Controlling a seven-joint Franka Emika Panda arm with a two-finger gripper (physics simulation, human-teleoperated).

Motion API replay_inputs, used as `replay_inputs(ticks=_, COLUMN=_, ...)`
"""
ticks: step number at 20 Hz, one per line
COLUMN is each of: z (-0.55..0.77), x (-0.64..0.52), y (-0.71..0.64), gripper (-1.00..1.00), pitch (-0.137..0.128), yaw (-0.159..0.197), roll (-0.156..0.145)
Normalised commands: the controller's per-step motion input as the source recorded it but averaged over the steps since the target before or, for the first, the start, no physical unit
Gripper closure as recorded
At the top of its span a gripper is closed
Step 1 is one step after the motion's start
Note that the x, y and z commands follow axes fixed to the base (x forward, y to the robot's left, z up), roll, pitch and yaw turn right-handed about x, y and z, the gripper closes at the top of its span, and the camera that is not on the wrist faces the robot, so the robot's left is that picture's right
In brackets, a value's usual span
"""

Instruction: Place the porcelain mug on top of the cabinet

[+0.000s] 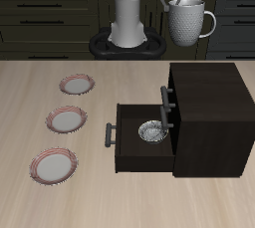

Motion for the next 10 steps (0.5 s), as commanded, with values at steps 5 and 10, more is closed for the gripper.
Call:
replay_inputs(ticks=5, z=0.02, x=0.37, y=0.12, gripper=1.0, pitch=0.049, yaw=-0.026, roll=-0.021)
replay_inputs(ticks=10, z=-0.03, x=0.25, y=0.13, gripper=1.0, pitch=0.034, yaw=0.013, roll=0.0)
